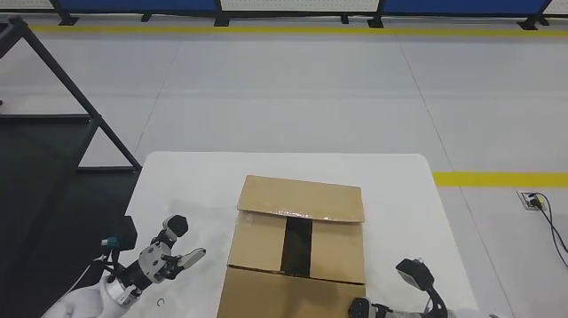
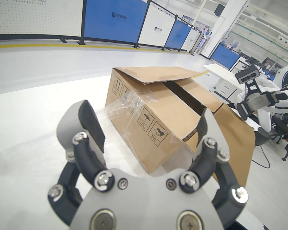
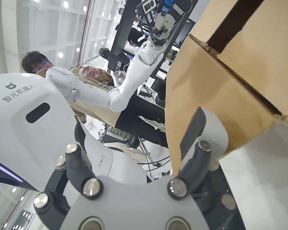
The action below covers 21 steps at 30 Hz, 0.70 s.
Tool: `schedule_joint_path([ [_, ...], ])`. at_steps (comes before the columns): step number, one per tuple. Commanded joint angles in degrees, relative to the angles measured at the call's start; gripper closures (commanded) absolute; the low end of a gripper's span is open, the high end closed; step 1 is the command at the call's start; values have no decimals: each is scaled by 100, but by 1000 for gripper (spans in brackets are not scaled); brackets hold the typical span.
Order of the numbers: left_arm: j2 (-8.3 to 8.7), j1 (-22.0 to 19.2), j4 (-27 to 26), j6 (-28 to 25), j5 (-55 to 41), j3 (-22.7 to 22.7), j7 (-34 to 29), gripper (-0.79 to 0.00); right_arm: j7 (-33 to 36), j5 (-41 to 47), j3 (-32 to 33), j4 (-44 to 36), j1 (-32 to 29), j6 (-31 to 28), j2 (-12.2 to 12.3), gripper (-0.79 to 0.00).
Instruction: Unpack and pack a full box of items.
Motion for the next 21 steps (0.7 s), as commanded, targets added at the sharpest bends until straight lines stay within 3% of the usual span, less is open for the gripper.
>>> schedule_joint_path([
  [1,0,0,0,0,0,0,0,-785,-102,26,-182,108,104,-102,42,-785],
  [21,0,0,0,0,0,0,0,-785,-664,874,-2043,1216,1426,-664,285,-785],
])
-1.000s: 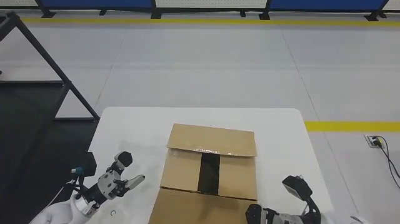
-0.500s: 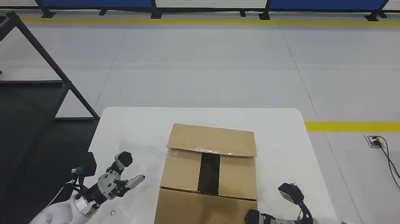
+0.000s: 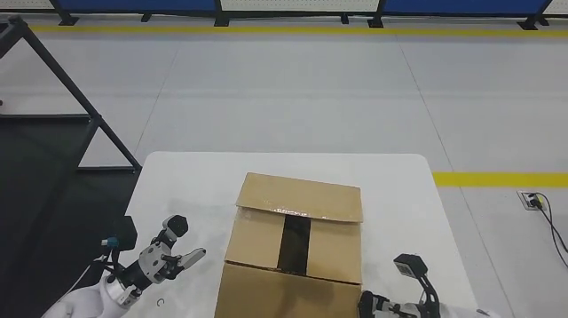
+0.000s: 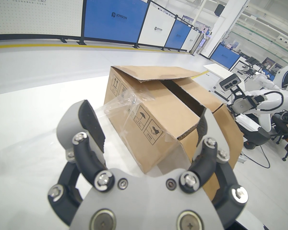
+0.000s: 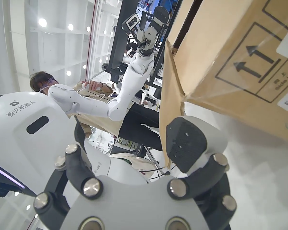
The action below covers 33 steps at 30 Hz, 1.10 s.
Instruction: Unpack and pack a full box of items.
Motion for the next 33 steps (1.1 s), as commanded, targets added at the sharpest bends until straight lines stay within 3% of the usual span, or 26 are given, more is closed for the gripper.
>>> schedule_joint_path([
  [1,0,0,0,0,0,0,0,-785,-65,-25,-109,17,74,-65,28,-785],
  [8,0,0,0,0,0,0,0,-785,-206,-144,-257,123,296,-205,225,-785],
  [19,0,0,0,0,0,0,0,-785,-207,356,452,362,222,-205,596,-785],
  [25,-2,30,-2,103,-14,20,6,-785,-108,1388,558,584,412,-104,495,-785],
  [33,59,-44,248,14,-416,342,-630,-785,-108,1388,558,584,412,-104,495,-785],
])
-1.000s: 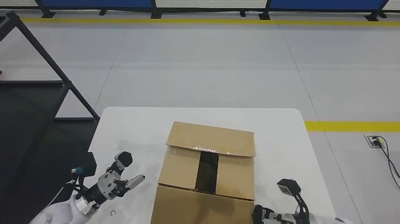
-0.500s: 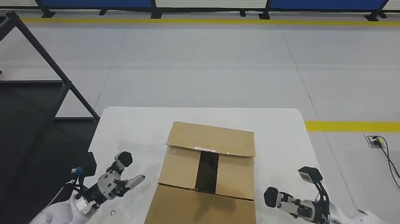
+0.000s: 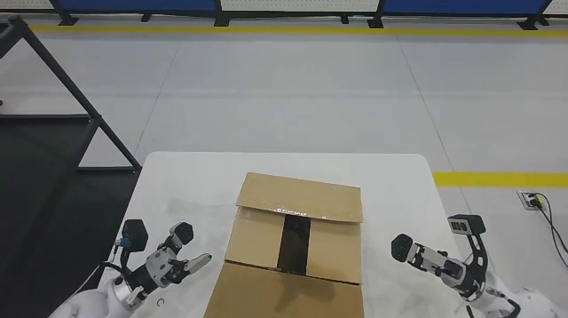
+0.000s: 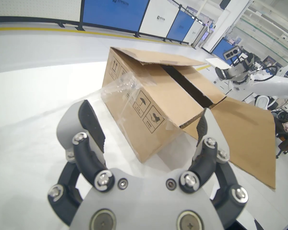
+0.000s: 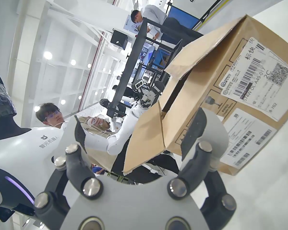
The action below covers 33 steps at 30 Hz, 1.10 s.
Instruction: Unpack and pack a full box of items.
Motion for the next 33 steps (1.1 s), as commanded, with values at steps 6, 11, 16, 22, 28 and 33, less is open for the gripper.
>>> schedule_joint_path([
  [6,43,-245,213,-56,-821,466,-616,-785,-749,198,142,-270,-155,151,-96,-785],
  [11,109,-433,335,-3,-1491,741,-1349,-785,-960,511,193,-285,-215,260,-191,-785],
  [16,177,-518,372,20,-2083,976,-1976,-785,-960,511,193,-285,-215,260,-191,-785],
  [22,251,-585,345,26,-2433,1106,-2377,-785,-1156,243,230,-436,-199,985,-242,-785],
  [28,320,-560,330,-91,-2677,1192,-2597,-785,-1137,25,252,-522,-34,1763,-366,-785],
  [33,361,-518,307,-157,-2791,1119,-2396,-785,-1091,-154,208,-549,149,2183,-504,-785],
])
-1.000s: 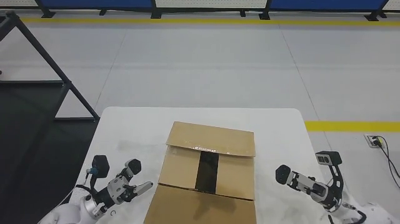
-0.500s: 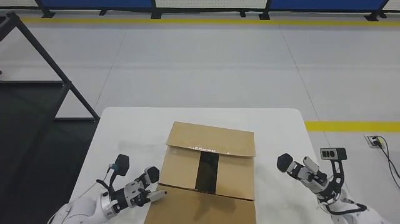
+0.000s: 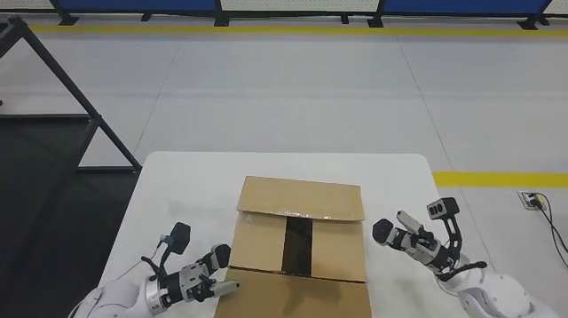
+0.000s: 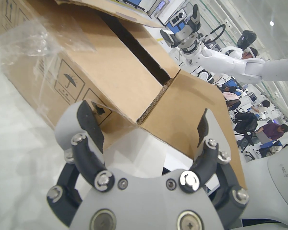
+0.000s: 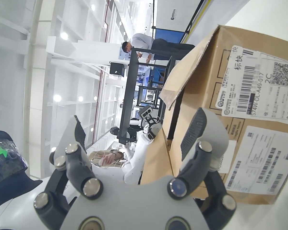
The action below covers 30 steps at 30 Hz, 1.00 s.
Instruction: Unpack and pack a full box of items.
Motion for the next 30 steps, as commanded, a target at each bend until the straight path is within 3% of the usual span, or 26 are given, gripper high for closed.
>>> schedule_joint_path([
  [1,13,20,-11,-12,-30,-82,170,-785,30,-81,-17,0,66,128,-46,-785],
  [12,26,397,32,29,31,-697,1613,-785,163,-205,-88,54,508,498,-377,-785],
  [19,38,639,-14,25,149,-887,2009,-785,187,30,-127,313,987,551,-651,-785],
  [30,45,706,-44,23,177,-928,2067,-785,186,39,-132,332,1013,571,-664,-785],
])
